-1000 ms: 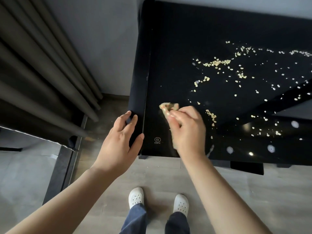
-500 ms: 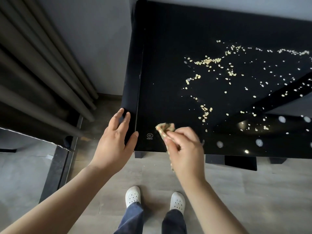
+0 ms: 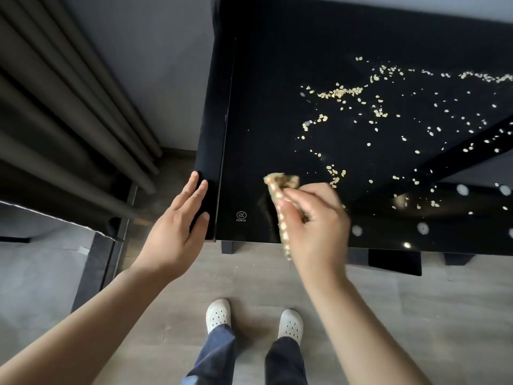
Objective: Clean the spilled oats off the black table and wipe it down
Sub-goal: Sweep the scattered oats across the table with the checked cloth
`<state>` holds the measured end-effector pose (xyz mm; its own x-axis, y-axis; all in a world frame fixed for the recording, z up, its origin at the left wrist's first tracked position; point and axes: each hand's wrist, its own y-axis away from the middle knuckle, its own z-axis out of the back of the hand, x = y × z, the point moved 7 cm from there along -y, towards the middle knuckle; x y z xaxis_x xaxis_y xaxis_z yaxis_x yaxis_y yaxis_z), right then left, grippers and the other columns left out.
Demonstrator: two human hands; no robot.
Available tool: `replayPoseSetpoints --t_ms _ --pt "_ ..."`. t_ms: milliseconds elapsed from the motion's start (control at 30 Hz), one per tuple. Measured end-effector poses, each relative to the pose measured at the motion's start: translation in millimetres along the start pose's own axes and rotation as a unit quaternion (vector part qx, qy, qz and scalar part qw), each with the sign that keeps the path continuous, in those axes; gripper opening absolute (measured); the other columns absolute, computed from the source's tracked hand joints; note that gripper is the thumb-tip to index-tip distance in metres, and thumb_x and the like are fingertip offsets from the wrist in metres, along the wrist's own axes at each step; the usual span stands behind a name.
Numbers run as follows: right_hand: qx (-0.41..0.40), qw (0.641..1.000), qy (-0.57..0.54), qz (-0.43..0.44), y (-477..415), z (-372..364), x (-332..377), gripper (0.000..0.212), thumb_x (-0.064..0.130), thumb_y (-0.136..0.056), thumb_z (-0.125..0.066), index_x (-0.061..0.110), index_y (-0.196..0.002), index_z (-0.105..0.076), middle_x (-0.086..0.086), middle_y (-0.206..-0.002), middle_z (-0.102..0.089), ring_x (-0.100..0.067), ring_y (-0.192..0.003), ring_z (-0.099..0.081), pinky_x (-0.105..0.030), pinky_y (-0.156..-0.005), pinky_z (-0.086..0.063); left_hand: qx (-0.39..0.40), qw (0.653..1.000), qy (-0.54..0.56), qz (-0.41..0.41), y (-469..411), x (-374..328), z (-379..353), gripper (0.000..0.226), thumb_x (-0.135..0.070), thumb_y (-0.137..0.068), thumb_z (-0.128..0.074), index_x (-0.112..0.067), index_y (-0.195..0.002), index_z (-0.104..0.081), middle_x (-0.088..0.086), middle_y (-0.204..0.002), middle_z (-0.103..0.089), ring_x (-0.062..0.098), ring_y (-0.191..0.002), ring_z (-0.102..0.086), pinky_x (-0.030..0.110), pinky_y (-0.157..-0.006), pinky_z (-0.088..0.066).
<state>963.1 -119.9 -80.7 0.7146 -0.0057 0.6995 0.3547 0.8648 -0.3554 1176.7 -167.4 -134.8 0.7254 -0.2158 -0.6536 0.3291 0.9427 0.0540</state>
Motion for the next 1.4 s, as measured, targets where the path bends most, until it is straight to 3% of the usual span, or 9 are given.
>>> replayPoseSetpoints --t_ms 100,233,367,533,733,900,1133,1267,1400 --pt "0.038 0.999 -0.011 -0.004 18 -45 14 0.011 0.013 -0.083 -0.070 0.007 -0.091 -0.074 -0.001 -0.085 -0.061 -0.019 -0.074 -0.057 -0.033 -0.063 -0.050 0.005 1.000 0.025 -0.005 -2 4 3 0.056 -0.027 -0.092 -0.038 -0.020 -0.147 -0.036 -0.014 -0.157 -0.019 -0.007 -0.140 -0.018 0.001 -0.102 -0.018" --pt "0.054 0.998 0.022 0.021 29 -54 10 0.012 0.014 -0.084 -0.071 0.008 -0.094 -0.074 -0.001 -0.088 -0.062 -0.018 -0.077 -0.057 -0.029 -0.064 -0.050 0.008 1.000 0.014 -0.011 -3 3 6 0.055 -0.030 -0.092 -0.042 -0.021 -0.146 -0.037 -0.014 -0.156 -0.020 -0.006 -0.139 -0.021 -0.003 -0.099 -0.016" --pt "0.005 0.998 0.067 -0.007 20 -1 -33 0.013 0.015 -0.085 -0.068 0.008 -0.093 -0.075 -0.005 -0.089 -0.063 -0.023 -0.075 -0.060 -0.029 -0.067 -0.047 -0.006 1.000 -0.016 0.005 -3 -2 6 0.052 -0.030 -0.096 -0.046 -0.017 -0.146 -0.037 -0.008 -0.157 -0.020 0.006 -0.140 -0.027 0.014 -0.101 -0.026" --pt "-0.032 0.993 0.089 -0.074 1 40 -57 0.015 0.007 -0.081 -0.073 0.007 -0.096 -0.075 -0.004 -0.090 -0.063 -0.019 -0.076 -0.061 -0.016 -0.069 -0.045 0.009 0.999 -0.039 0.000 -3 -6 1 0.059 -0.032 -0.090 -0.041 -0.010 -0.145 -0.037 0.003 -0.157 -0.022 0.027 -0.134 -0.041 0.030 -0.099 -0.037" --pt "0.005 1.000 0.012 0.002 -22 -24 14 0.012 0.012 -0.082 -0.070 0.006 -0.090 -0.075 -0.003 -0.087 -0.063 -0.014 -0.076 -0.058 -0.020 -0.068 -0.045 0.004 0.998 -0.054 0.008 -7 -7 8 0.050 -0.028 -0.094 -0.051 -0.008 -0.140 -0.045 0.005 -0.153 -0.031 0.028 -0.129 -0.047 0.031 -0.098 -0.039" --pt "0.048 0.998 0.041 0.024 -33 -74 10 0.014 0.015 -0.087 -0.068 0.005 -0.096 -0.074 -0.001 -0.088 -0.061 -0.014 -0.076 -0.057 -0.018 -0.064 -0.046 -0.003 0.998 -0.068 0.002 -20 -5 16 0.048 -0.035 -0.090 -0.044 -0.007 -0.128 -0.057 0.005 -0.138 -0.048 0.027 -0.117 -0.055 0.037 -0.092 -0.048" --pt "-0.010 0.996 0.088 0.007 -51 -7 -62 0.015 0.016 -0.086 -0.066 0.006 -0.094 -0.074 -0.006 -0.089 -0.062 -0.025 -0.076 -0.059 -0.033 -0.067 -0.049 -0.011 0.996 -0.079 -0.035 -45 -28 16 0.052 -0.031 -0.087 -0.053 -0.007 -0.133 -0.053 0.006 -0.142 -0.045 0.028 -0.128 -0.045 0.040 -0.106 -0.040" --pt "-0.041 0.996 0.075 -0.037 -67 31 -81 0.014 0.006 -0.083 -0.070 0.005 -0.096 -0.074 -0.007 -0.091 -0.062 -0.024 -0.080 -0.061 -0.028 -0.072 -0.048 -0.011 0.994 -0.105 -0.035 -63 -38 4 0.053 -0.030 -0.087 -0.053 -0.003 -0.133 -0.053 0.013 -0.143 -0.045 0.034 -0.131 -0.042 0.045 -0.108 -0.037" --pt "-0.010 1.000 0.016 -0.017 -72 5 -43 0.013 0.004 -0.080 -0.073 0.009 -0.093 -0.075 -0.001 -0.089 -0.062 -0.014 -0.079 -0.059 -0.021 -0.071 -0.046 -0.023 0.990 -0.135 -0.034 -67 -35 0 0.051 -0.032 -0.090 -0.045 -0.001 -0.129 -0.055 0.012 -0.138 -0.049 0.030 -0.128 -0.043 0.034 -0.111 -0.031"
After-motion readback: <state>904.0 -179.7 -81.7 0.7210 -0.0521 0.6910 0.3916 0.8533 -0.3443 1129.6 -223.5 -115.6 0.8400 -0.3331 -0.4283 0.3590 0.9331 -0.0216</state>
